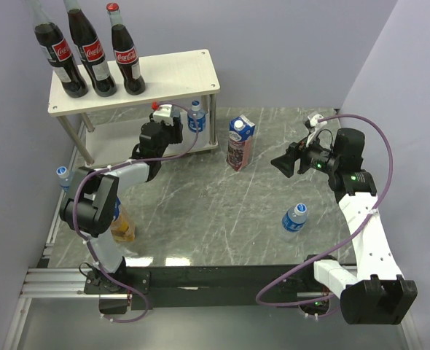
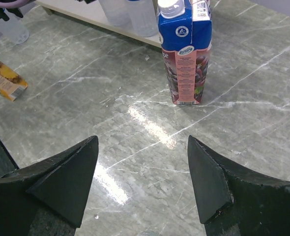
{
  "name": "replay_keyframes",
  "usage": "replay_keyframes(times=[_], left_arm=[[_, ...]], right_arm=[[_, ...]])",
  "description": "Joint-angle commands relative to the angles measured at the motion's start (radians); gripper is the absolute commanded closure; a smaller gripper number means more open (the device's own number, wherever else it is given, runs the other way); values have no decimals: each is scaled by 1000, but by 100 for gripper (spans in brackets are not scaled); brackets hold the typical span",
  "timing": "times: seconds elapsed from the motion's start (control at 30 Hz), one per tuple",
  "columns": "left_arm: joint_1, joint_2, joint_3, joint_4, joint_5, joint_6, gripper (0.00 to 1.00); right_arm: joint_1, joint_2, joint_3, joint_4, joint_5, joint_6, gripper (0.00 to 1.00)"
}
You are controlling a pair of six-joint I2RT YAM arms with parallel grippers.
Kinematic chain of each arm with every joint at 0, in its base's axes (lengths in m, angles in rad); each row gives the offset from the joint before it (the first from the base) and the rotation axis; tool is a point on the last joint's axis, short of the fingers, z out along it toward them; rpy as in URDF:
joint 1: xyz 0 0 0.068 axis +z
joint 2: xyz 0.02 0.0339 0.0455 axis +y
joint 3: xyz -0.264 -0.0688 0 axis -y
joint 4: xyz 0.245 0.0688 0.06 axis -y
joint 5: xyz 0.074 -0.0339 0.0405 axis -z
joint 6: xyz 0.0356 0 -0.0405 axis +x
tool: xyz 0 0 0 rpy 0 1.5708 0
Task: Place and organize the beverage onto the shelf
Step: Place the drink on the shelf.
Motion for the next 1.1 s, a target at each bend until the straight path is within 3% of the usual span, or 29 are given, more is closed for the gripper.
replay_keyframes(times=[0.0,0.03,0.13,0.43,0.5,0.53,1.07], left_arm=[[3,-39,49,188,-23,7,44],[3,-41,49,188,-23,8,35],[3,-44,45,178,-23,7,24],[3,-70,27,167,-16,-1,17],[3,-79,19,164,-9,-1,9],[3,-88,12,161,-8,-1,1],[3,-203,-77,124,17,-24,1]], right_arm=[[-7,-9,3,22,-16,-14,21],[-6,-9,1,23,-16,-13,21],[-7,-9,3,23,-16,-14,21],[-12,-10,3,20,-19,-14,21],[-12,-12,3,20,-19,-14,21],[-13,-12,4,22,-21,-14,21],[-20,-11,7,8,-24,-25,21]])
